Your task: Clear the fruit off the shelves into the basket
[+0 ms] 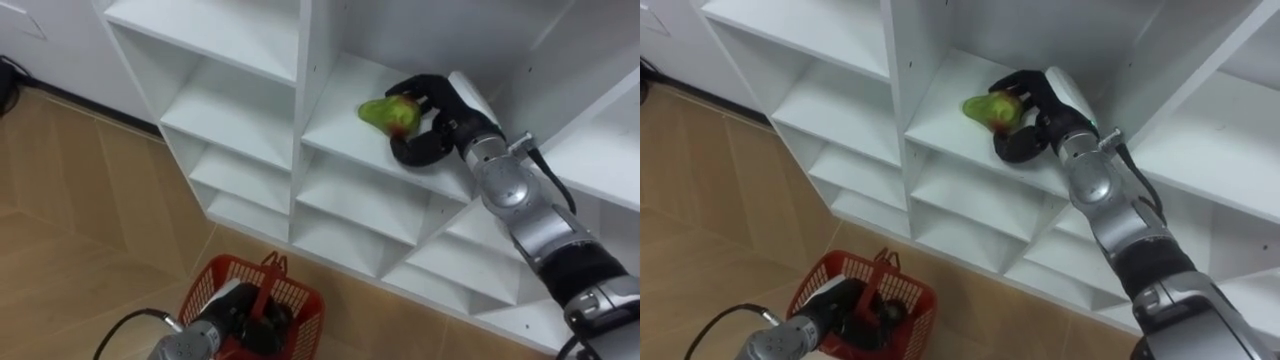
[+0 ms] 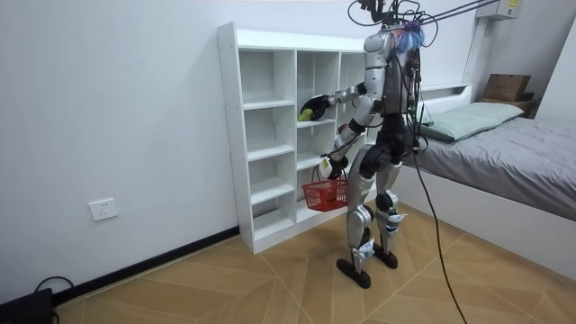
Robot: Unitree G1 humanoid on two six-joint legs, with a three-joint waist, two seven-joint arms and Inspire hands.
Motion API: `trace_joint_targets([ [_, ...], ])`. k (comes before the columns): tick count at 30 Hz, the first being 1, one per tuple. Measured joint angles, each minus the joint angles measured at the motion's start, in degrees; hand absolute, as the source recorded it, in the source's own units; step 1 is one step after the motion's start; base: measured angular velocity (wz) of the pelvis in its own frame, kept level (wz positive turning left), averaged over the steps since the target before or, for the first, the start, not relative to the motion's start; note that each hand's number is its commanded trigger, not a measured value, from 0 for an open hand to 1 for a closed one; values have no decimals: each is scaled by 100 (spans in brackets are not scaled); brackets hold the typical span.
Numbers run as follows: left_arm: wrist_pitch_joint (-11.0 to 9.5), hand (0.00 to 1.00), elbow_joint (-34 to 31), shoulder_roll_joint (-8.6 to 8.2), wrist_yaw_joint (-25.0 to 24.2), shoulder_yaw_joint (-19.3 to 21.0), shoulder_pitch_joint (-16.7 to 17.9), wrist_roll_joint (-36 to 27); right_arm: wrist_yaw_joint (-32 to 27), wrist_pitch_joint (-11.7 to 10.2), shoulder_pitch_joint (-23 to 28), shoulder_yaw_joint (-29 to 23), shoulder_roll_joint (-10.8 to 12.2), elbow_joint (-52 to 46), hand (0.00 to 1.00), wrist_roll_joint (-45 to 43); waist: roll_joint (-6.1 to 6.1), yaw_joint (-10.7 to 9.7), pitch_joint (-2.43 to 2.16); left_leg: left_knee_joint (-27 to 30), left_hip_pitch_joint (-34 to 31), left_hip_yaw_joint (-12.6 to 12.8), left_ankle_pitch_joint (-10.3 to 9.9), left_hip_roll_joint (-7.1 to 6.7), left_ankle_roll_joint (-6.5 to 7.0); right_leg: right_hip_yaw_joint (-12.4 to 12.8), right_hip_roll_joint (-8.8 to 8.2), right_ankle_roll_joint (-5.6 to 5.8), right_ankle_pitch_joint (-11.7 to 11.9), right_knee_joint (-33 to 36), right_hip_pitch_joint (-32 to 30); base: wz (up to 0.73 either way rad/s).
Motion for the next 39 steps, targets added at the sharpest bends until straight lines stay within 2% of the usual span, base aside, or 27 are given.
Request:
trace_joint_targets([
  [6,0,100,5,-59,-1,-4,0,-24,-137,-86,64,-1,36,30,100,63,31,-3,2,3,0,4,0,-2,0,6,-4,0,0,0,3,0],
  [11,-5,100,136,-107,7,-6,-23,-41,-220,-107,110,-5,66,16,100,72,139,-20,-14,24,25,1,1,2,2,0,-17,1,1,4,29,0],
  [19,-18,100,354,-94,196,10,-87,-249,-207,-194,455,-126,332,-368,100,271,207,-205,-46,13,27,20,1,4,4,5,-26,1,0,-7,26,-1],
  [25,-32,100,355,-124,259,49,-86,-364,122,-216,1230,-199,361,-1384,100,431,231,-353,-70,5,63,172,2,24,5,140,-19,2,1,-58,25,-10],
  [27,-82,100,360,-127,268,57,-87,-468,222,-234,1449,-185,371,-1568,100,540,248,-413,-80,1,118,257,1,35,6,169,-20,2,1,-56,69,-11],
  [29,-190,100,365,-142,343,63,-85,-487,375,-247,1649,-172,417,-1661,100,790,272,-490,-104,-10,184,478,-9,111,22,205,-17,2,1,-44,111,-8],
  [31,-254,100,365,-171,397,68,-86,-493,469,-246,1821,-176,417,-1810,100,835,292,-519,-123,-65,239,535,-10,115,23,267,-12,2,1,-40,105,-20],
  [35,-416,100,739,-267,513,131,-31,-485,807,-205,2616,-168,405,-2247,100,577,329,-568,-184,-145,454,668,-20,116,36,424,10,5,2,-96,244,-19],
  [39,-449,100,735,-286,495,205,113,-488,1107,-137,3086,-178,399,-2679,100,490,340,-679,-188,-144,485,832,-45,186,43,517,46,2,38,-168,238,-18],
])
